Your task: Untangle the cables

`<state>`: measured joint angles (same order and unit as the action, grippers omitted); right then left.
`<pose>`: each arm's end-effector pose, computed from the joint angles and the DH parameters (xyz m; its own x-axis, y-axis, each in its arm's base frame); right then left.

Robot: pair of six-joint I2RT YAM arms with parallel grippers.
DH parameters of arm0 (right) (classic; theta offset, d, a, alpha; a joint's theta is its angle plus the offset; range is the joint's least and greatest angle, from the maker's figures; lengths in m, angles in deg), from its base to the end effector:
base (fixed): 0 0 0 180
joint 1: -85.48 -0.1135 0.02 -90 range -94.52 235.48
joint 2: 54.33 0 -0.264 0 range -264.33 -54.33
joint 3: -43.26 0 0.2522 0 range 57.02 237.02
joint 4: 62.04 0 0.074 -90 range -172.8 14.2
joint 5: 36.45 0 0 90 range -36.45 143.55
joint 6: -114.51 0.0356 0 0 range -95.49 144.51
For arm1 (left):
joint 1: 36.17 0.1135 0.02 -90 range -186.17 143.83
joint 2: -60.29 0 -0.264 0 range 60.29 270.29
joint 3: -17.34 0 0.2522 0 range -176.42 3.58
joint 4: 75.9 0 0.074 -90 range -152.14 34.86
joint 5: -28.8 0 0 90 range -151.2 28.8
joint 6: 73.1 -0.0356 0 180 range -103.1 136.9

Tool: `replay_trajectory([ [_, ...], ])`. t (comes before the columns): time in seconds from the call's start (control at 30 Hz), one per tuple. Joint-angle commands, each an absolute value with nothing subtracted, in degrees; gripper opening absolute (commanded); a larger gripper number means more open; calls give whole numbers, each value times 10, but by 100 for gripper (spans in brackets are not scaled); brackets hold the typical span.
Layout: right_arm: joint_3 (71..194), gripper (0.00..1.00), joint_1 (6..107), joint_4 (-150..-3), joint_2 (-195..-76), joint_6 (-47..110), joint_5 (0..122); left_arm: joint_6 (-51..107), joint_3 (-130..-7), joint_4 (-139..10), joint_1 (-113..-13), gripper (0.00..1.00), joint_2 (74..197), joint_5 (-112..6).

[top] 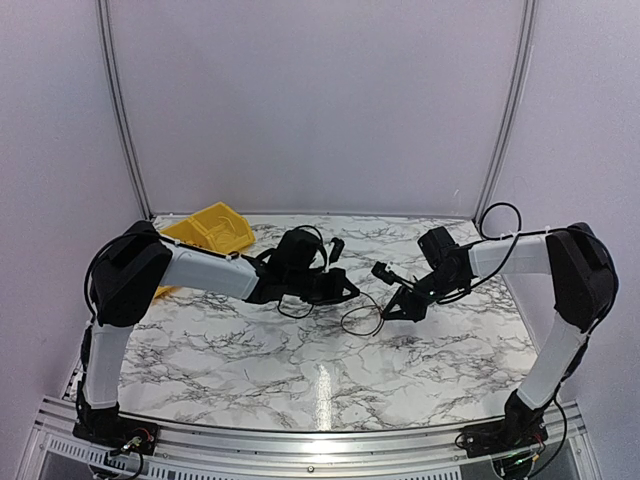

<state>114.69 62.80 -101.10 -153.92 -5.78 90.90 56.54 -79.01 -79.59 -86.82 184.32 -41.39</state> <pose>0.2924 0.1456 0.1605 -0.4706 -0.6312 -0.6165 -0.8809 0.3758 0.2877 0.3009 -0.3860 0.1714 -0.7879 0.0143 -0.6156 0.5470 0.4756 -0.6890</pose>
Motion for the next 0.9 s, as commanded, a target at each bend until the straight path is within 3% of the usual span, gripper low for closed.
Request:
replay_trajectory([
  [0.0, 1168, 3, 625, -1024, -1548, -66, 927, 560, -775, -815, -871, 0, 1814, -426],
  [0.23, 1165, 0, 626, -1029, -1545, -72, 930, 529, -737, -815, -846, 0, 1760, -466],
  [0.47, 1165, 0, 625, -1038, -1547, -83, 933, 475, -674, -784, -747, 0, 1621, -517],
  [0.63, 1166, 0, 626, -1049, -1548, -98, 953, 361, -702, -659, -689, 0, 1544, -620],
  [0.83, 1171, 0, 625, -1056, -1542, -106, 967, 329, -709, -628, -679, 0, 1499, -643],
  [0.87, 1174, 11, 625, -1059, -1540, -106, 970, 329, -709, -623, -679, 0, 1497, -639],
])
